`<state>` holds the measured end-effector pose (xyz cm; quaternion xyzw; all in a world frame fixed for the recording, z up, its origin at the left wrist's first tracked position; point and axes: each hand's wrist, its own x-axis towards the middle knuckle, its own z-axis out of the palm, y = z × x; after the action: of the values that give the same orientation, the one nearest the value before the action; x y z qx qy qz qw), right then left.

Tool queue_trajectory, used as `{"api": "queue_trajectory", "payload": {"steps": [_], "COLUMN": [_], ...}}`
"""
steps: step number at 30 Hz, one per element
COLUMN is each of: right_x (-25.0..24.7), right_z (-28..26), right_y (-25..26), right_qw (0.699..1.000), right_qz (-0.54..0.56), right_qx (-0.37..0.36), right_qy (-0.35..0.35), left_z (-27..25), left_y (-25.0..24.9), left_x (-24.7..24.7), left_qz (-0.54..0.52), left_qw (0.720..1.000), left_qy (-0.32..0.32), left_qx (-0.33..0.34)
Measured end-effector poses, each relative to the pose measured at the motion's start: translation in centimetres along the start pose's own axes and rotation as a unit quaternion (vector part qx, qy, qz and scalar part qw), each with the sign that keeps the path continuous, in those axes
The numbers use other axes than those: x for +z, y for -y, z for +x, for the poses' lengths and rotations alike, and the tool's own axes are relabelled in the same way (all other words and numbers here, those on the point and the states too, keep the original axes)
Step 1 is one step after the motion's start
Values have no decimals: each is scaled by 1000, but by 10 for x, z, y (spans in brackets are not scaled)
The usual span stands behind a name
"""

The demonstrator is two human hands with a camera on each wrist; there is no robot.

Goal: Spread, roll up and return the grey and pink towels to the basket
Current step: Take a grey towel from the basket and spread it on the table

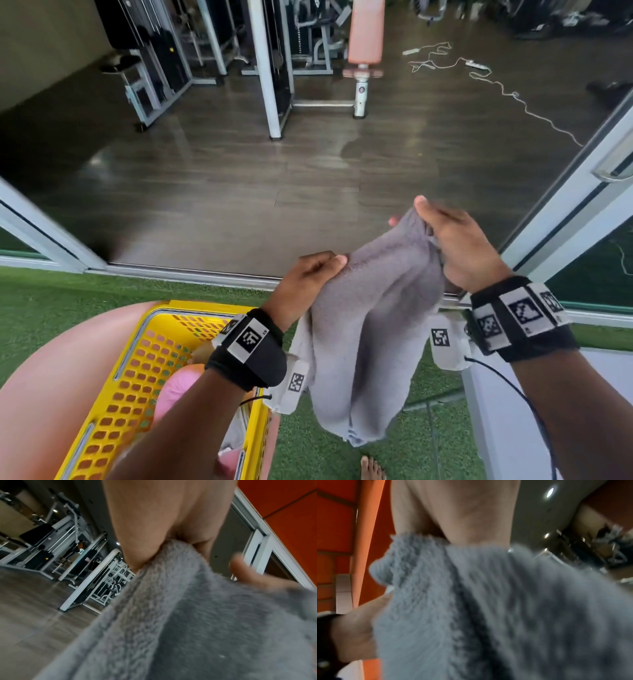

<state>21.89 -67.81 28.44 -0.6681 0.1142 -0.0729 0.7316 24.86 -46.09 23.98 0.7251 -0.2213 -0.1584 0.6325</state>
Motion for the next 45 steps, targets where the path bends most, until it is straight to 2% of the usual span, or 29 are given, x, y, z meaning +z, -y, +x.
{"api": "queue_trajectory", "payload": {"steps": [1,2,3,4,5,7,8,9,10,12,13,14,16,17,18,21,23,28,30,31,33,35,40,42,45], "right_x": [4,8,13,15,11,-6,-18,-29,-37,-41,-36,-27,-11,-6,-4,-24,-41,-55,-42,-32,-13,-2,-10,-23,-47], "right_z": [-8,-19,-31,-39,-42,-34,-26,-18,-13,-14,-22,-35,-66,-79,-89,-109,-124,-184,-209,-223,-247,-265,-289,-290,-284], "right_y": [-1,-4,-8,-14,-19,-19,-18,-15,-15,-23,-30,-36,-56,-66,-73,-78,-72,-73,-80,-83,-84,-82,-61,-55,-49], "right_qw": [998,984,955,928,925,971,985,985,981,985,988,982,934,915,915,959,972,989,986,977,945,924,969,972,978], "right_qz": [-56,-140,-213,-255,-249,-79,26,115,162,135,78,8,-111,-138,-132,-28,-10,-5,-38,-78,-183,-245,-116,-112,-126], "right_qx": [9,8,14,14,3,20,42,62,78,93,103,122,150,146,151,160,138,120,121,126,145,128,118,113,90], "right_qy": [38,114,205,271,289,223,164,111,71,49,82,144,305,350,350,234,188,86,112,152,227,263,184,170,140], "left_z": [2,4,5,4,3,-5,-10,-16,-22,-35,-40,-45,-54,-59,-65,-96,-124,-191,-209,-216,-221,-222,-234,-243,-254], "left_y": [1,0,-3,-6,-7,-4,-1,3,8,16,19,22,20,18,17,20,28,50,45,39,27,16,7,13,20], "left_x": [-1,-1,1,5,10,20,24,25,26,28,31,33,43,49,54,60,62,56,57,60,69,79,91,93,91], "left_qz": [11,25,36,43,40,-1,-31,-55,-67,-58,-50,-40,-6,9,14,-57,-81,-36,11,31,52,63,-19,-16,11], "left_qw": [1000,1000,999,999,998,999,998,997,994,992,993,993,995,996,996,991,988,993,996,996,996,994,996,995,996], "left_qy": [-10,-12,0,20,37,37,21,1,-23,-56,-59,-59,-37,-21,-9,-8,3,19,45,53,67,90,70,78,56], "left_qx": [1,-1,-2,-7,-14,-34,-47,-63,-79,-92,-93,-93,-90,-87,-87,-121,-130,-113,-80,-66,-39,-20,-43,-57,-74]}}
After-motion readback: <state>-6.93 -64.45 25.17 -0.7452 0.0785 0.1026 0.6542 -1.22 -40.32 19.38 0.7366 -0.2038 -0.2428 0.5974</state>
